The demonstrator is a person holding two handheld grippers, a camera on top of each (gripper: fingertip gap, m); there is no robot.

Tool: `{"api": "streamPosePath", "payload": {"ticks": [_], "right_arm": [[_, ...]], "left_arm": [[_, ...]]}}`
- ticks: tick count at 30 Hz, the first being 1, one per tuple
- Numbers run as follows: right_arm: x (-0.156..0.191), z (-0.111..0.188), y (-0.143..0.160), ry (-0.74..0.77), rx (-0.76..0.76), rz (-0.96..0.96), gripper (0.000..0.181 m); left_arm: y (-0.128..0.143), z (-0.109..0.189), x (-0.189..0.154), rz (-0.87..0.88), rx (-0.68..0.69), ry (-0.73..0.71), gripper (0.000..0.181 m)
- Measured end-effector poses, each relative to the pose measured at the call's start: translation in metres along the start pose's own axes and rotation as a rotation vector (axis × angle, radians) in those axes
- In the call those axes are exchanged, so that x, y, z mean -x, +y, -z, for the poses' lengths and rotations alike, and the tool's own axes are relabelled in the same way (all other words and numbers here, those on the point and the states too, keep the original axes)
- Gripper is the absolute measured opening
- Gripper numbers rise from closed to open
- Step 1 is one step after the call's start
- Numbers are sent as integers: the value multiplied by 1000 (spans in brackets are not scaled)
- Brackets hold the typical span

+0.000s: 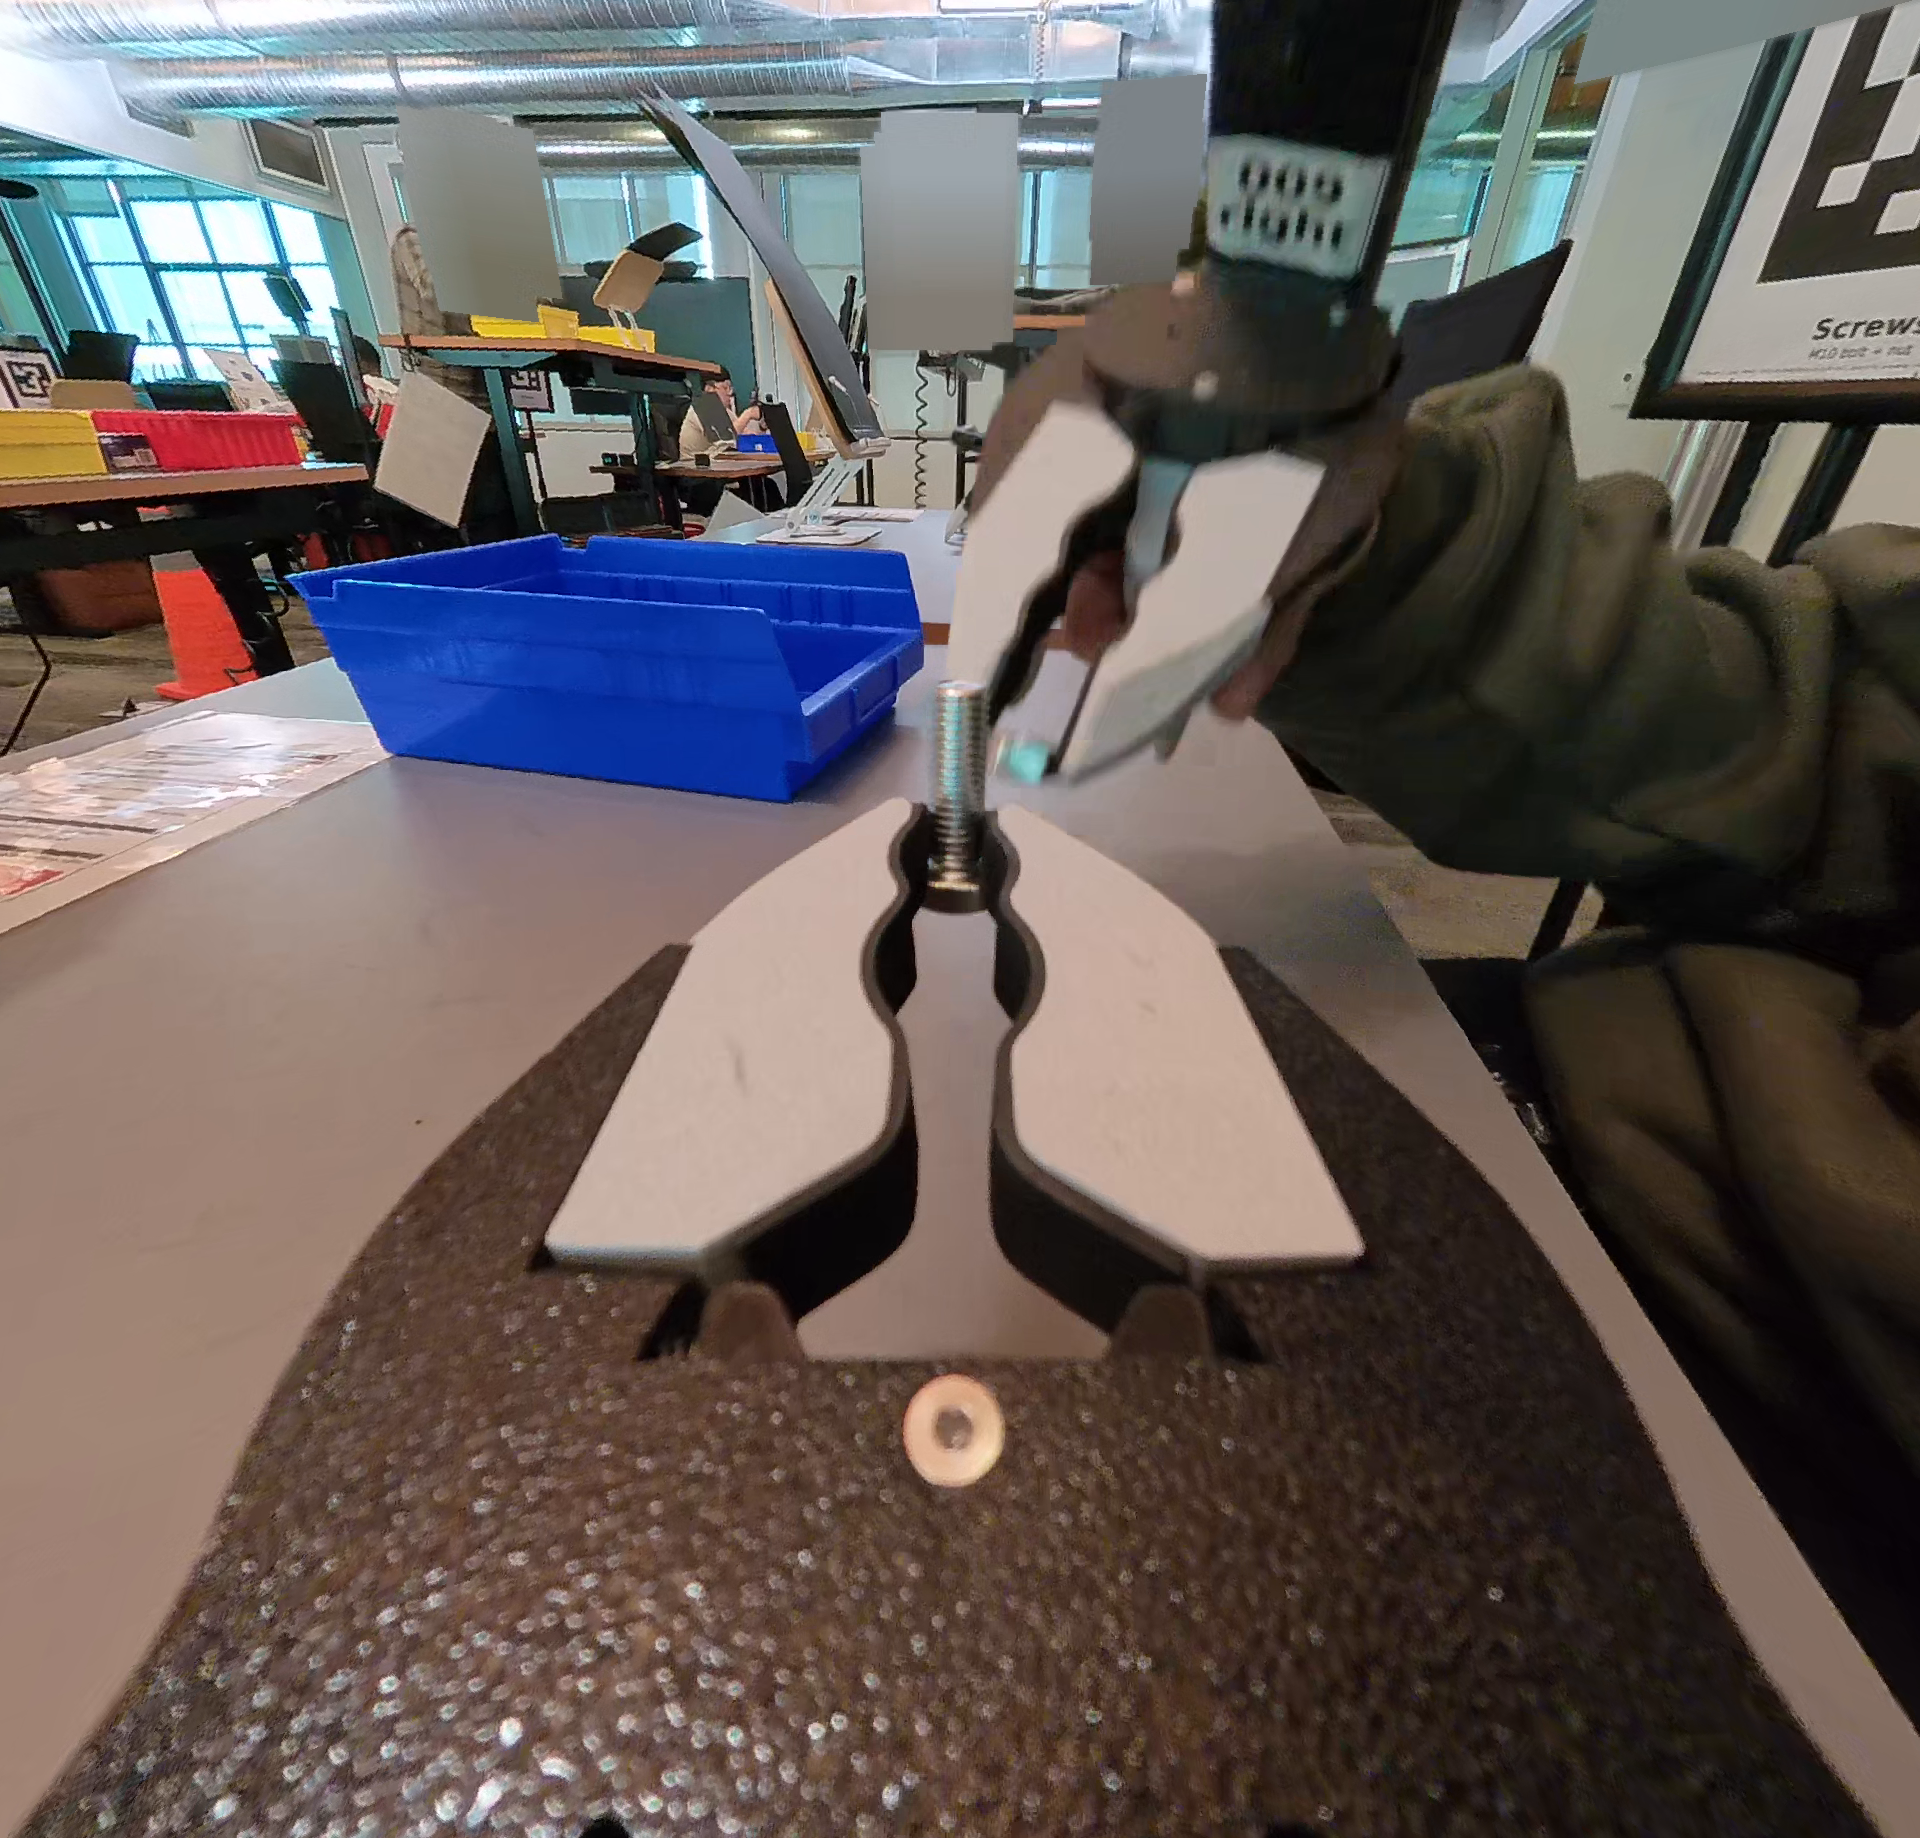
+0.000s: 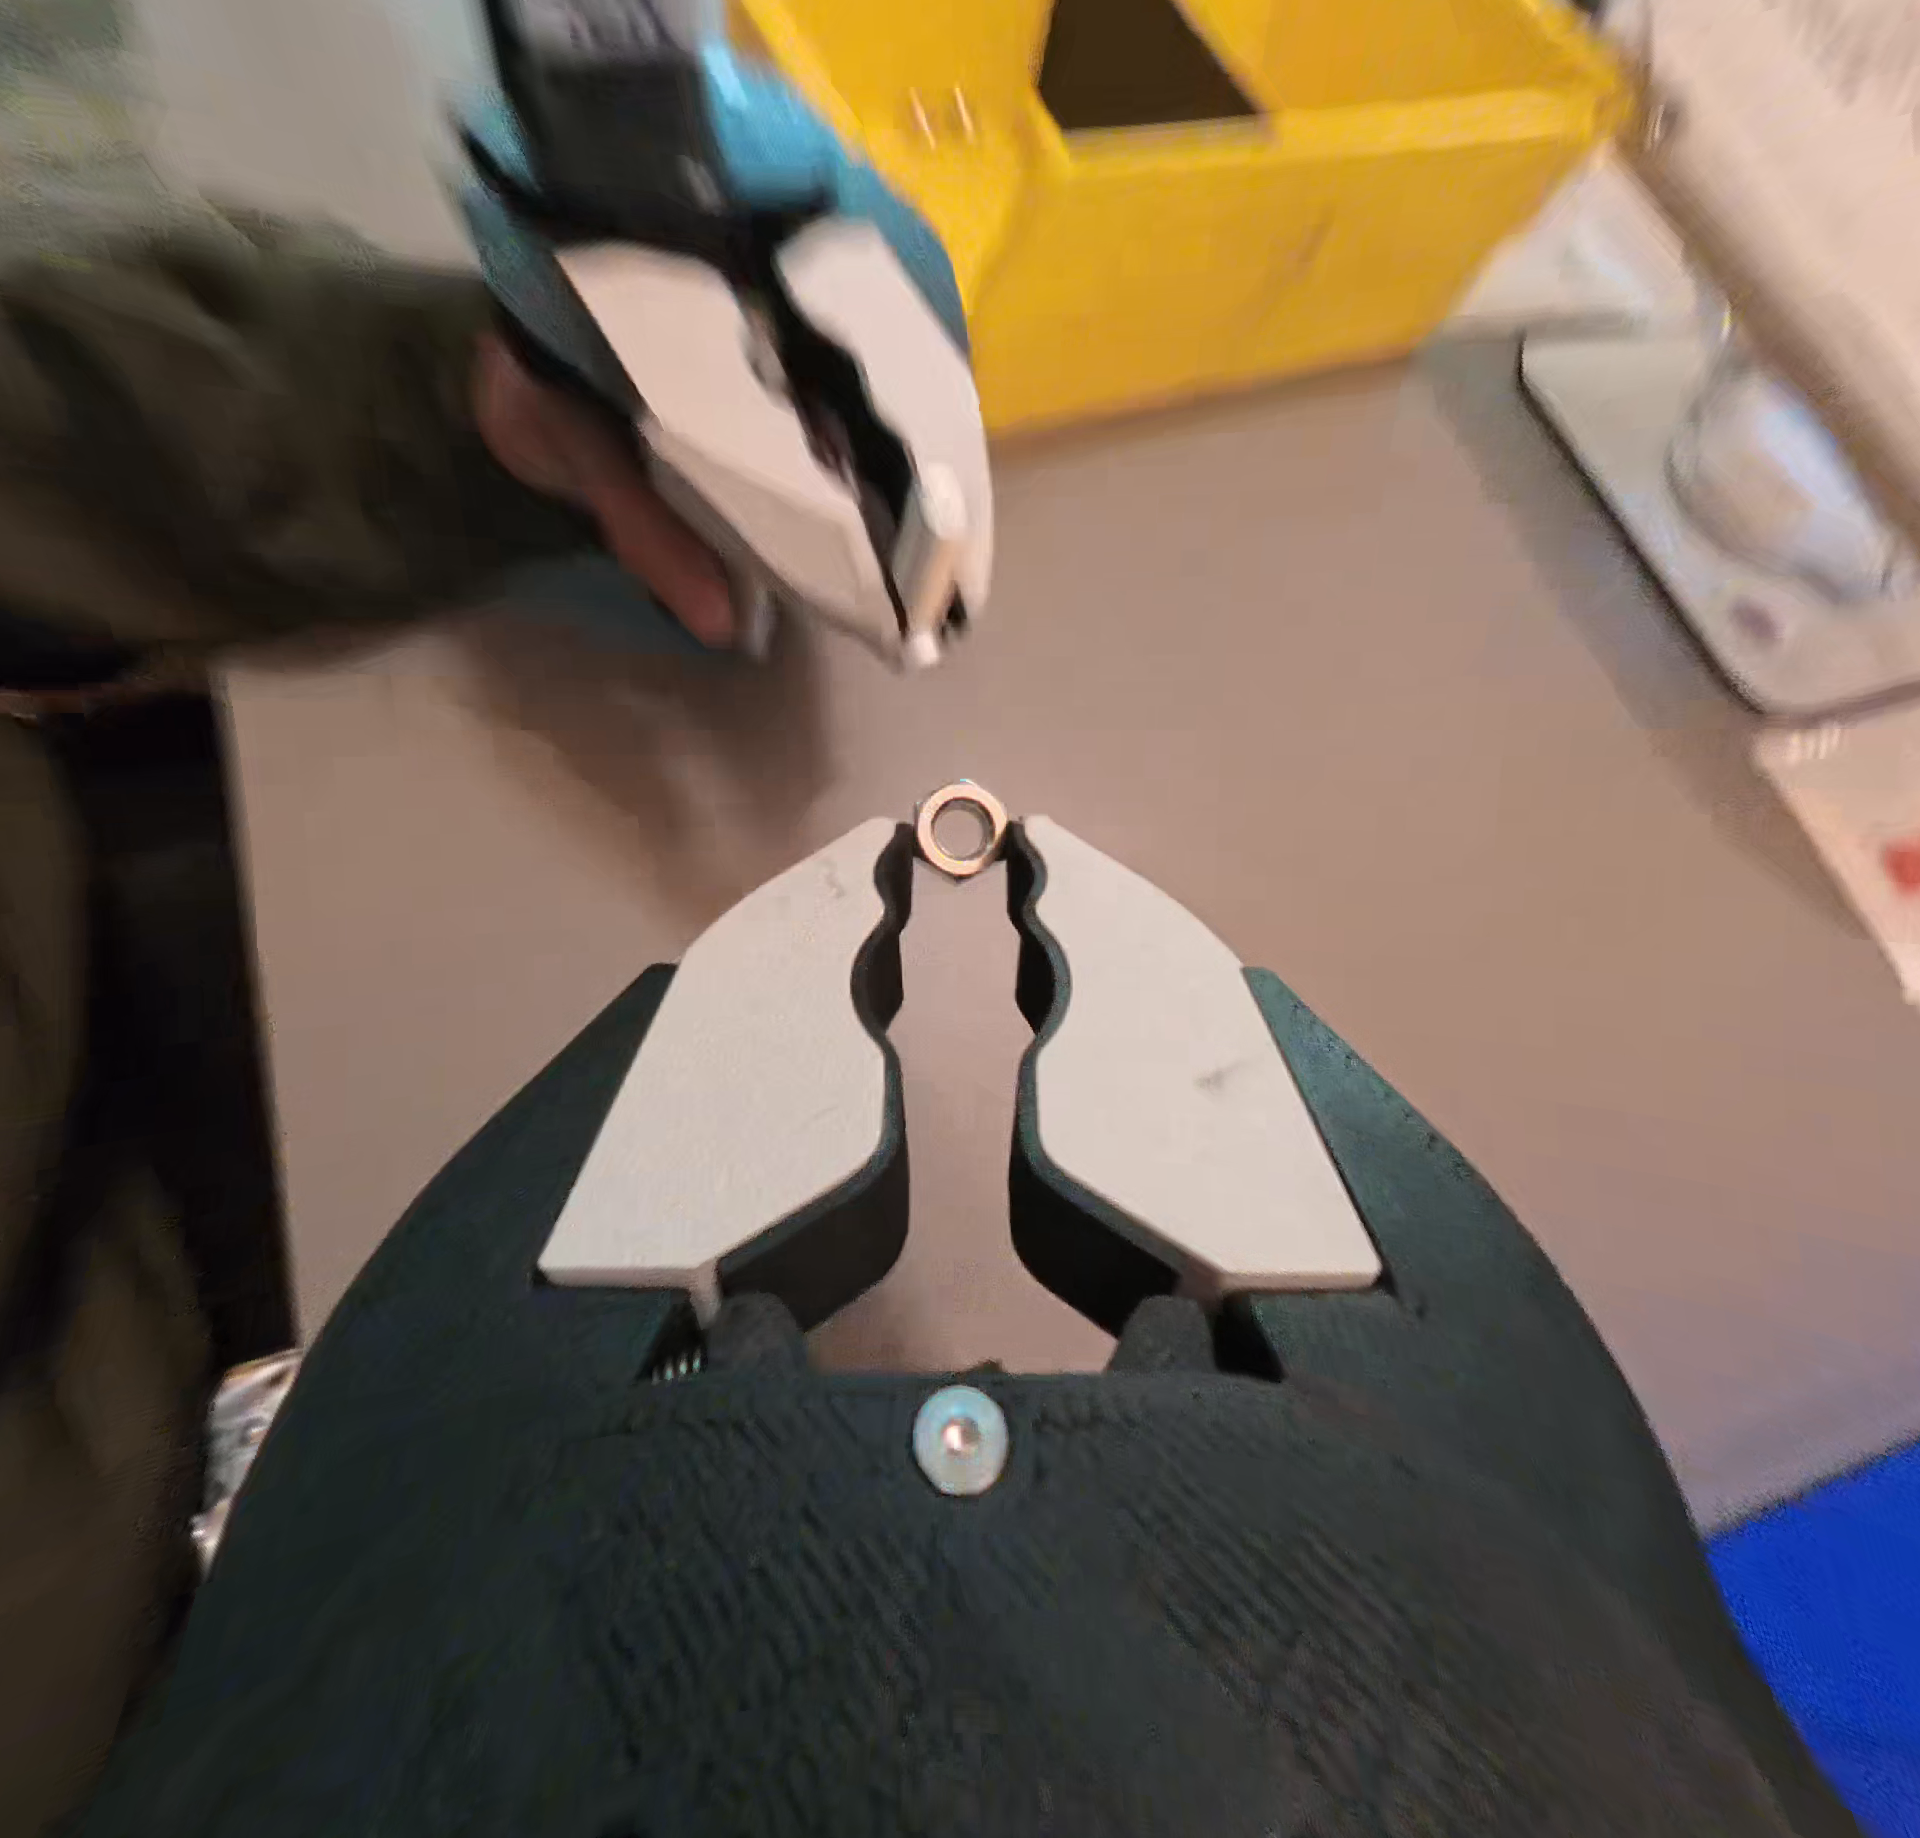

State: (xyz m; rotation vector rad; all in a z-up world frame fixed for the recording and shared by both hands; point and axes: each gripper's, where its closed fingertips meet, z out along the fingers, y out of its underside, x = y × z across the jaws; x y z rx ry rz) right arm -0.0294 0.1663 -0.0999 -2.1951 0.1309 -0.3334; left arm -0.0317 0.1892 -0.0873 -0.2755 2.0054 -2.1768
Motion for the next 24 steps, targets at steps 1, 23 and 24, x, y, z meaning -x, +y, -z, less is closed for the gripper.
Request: {"api": "streamPosePath", "payload": {"ticks": [1, 23, 24], "right_arm": [[3, 8, -18, -32, -55, 26, 17], [3, -10, -52, -117, 45, 127, 17], [3, -10, -52, -121, 43, 123, 17]], "left_arm": [[-1, 0, -1, 2, -10, 7, 9], [1, 2, 2, -21, 6, -15, 9], [1, 2, 2, -21, 4, -17, 9]]}}
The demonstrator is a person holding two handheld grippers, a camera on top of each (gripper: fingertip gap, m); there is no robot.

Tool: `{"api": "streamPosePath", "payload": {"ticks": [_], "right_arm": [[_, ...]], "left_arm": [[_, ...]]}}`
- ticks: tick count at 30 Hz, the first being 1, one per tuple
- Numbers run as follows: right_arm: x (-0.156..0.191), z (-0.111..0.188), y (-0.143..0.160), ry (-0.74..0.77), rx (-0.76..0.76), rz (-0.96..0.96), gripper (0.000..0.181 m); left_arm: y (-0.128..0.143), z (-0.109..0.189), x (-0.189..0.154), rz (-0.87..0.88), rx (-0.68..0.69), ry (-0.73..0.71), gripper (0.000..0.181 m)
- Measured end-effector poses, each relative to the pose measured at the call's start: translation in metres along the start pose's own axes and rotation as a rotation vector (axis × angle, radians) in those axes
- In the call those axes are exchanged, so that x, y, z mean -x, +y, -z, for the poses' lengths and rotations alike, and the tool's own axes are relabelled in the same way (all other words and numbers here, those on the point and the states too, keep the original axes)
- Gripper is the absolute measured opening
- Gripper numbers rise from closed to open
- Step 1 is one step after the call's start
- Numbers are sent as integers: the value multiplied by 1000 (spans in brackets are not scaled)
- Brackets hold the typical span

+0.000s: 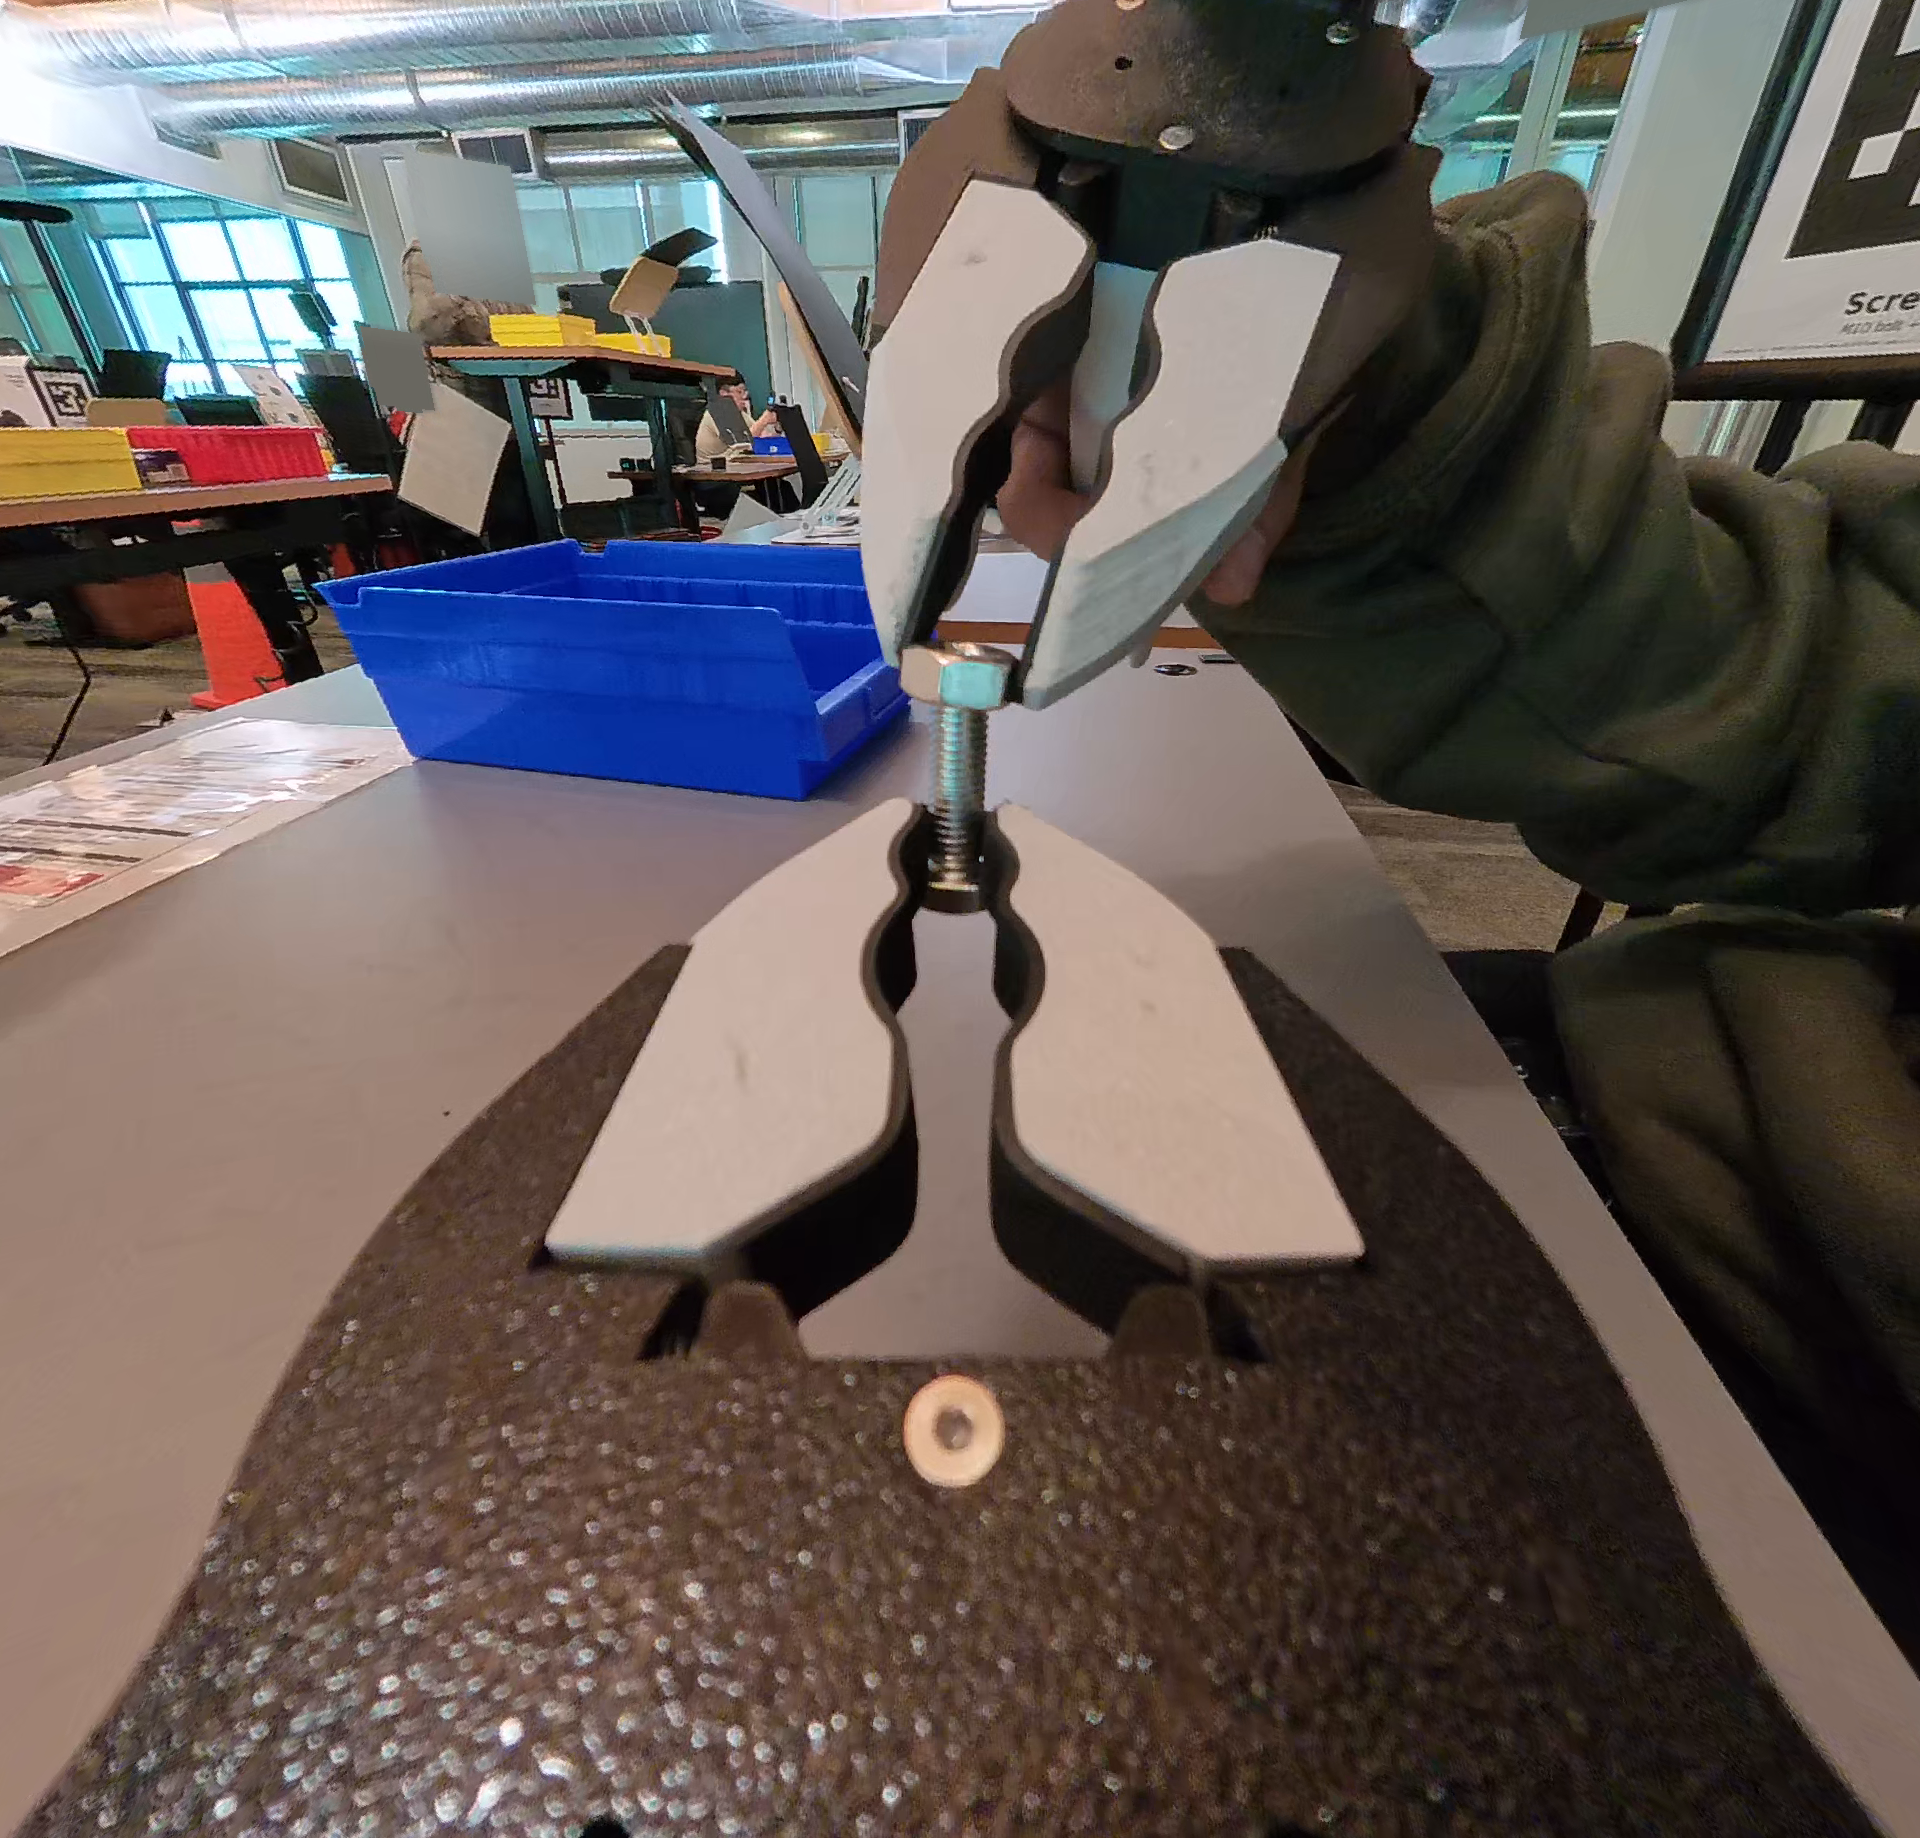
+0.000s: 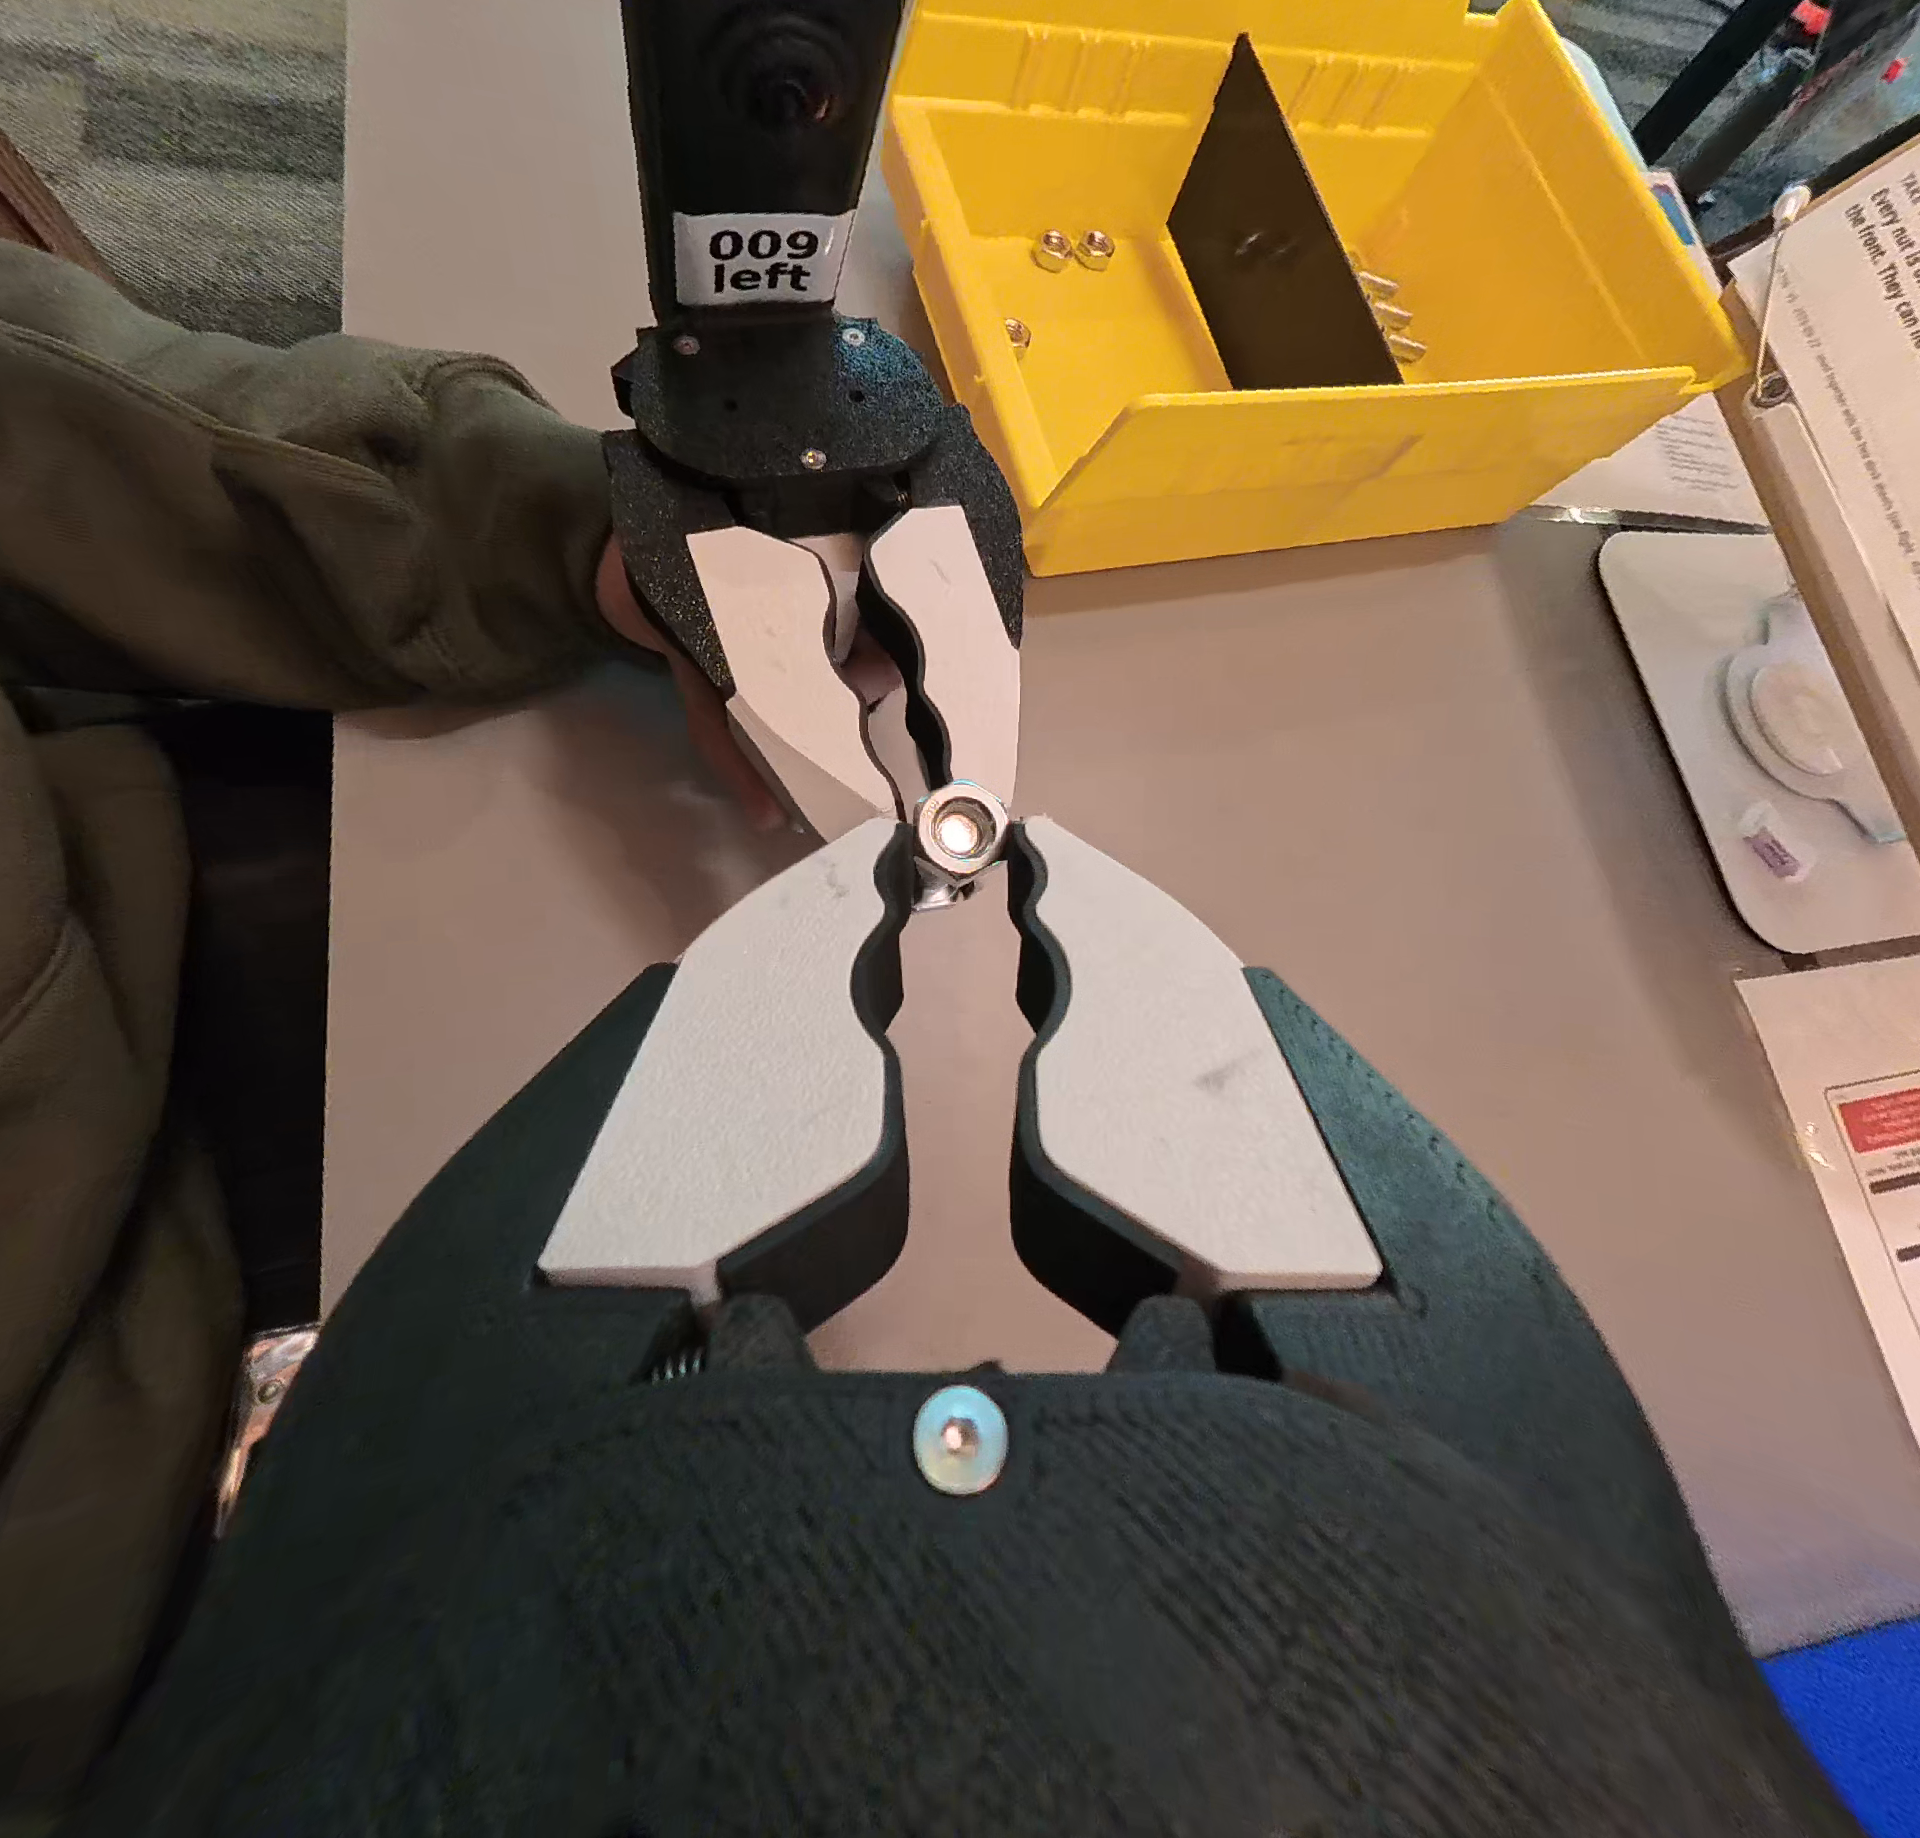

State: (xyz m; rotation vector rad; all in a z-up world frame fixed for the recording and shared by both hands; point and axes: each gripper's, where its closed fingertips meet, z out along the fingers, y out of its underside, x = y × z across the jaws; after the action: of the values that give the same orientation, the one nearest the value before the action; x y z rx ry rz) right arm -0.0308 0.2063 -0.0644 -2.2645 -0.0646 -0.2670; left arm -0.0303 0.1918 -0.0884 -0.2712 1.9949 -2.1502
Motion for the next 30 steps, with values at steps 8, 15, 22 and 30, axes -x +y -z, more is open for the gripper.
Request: {"api": "streamPosePath", "payload": {"ticks": [8, 15, 22, 30], "right_arm": [[-3, 0, 1, 18, -14, 2, 22], [-1, -1, -2, 31, -74, -34, 29], [0, -4, -2, 41, -120, -76, 25], [2, -1, 3, 41, -89, -83, 23]], "left_arm": [[-1, -1, 0, 15, -10, 5, 9], [-3, 1, 2, 38, -32, 3, 9], [-4, 1, 2, 44, -37, 3, 9], [-4, 1, 2, 47, -37, 0, 9]]}}
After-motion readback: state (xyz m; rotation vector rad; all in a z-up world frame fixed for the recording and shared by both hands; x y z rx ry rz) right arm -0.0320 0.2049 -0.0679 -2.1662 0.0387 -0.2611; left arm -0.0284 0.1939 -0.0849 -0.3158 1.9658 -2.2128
